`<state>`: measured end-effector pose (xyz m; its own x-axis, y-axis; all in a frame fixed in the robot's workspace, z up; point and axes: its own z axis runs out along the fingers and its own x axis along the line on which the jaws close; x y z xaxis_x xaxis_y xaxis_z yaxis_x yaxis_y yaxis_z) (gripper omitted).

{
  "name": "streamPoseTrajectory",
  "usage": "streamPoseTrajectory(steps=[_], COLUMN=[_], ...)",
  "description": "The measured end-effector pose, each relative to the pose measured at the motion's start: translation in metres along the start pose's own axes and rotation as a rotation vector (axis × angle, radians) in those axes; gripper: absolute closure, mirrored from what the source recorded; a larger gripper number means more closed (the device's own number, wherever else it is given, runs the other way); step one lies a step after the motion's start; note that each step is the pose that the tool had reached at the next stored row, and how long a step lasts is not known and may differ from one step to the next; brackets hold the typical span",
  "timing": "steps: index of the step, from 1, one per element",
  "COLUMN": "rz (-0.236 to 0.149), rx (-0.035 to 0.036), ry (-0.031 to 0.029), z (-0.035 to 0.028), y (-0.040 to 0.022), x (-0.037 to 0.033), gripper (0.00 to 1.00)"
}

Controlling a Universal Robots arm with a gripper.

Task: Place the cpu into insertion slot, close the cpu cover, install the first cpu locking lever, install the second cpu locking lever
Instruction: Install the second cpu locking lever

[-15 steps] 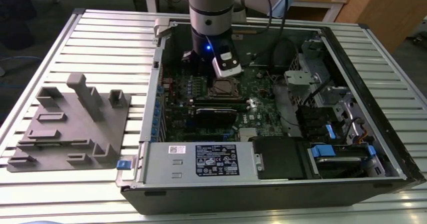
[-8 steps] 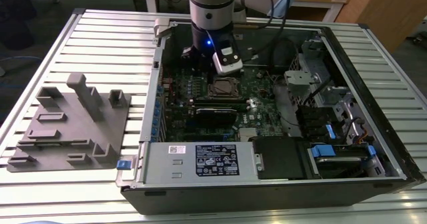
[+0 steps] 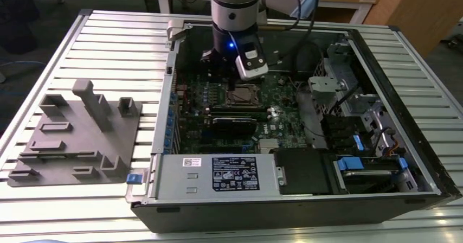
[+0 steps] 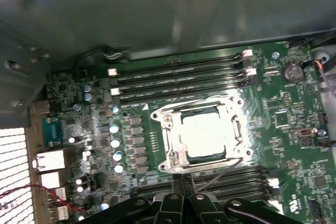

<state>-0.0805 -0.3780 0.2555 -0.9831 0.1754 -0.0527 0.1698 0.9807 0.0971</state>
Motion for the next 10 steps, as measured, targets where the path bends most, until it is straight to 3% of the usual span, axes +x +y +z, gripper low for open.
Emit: streamPoseTrajectory(steps=[4, 10], rz=[0.000, 0.000], rx=[0.0005, 0.0005], ry=[0.0032, 0.0033], z=[0.0006, 0.0011], y=[0.0015, 0.0005], x=[-0.0086, -0.0094], gripper=[0.89, 0.89])
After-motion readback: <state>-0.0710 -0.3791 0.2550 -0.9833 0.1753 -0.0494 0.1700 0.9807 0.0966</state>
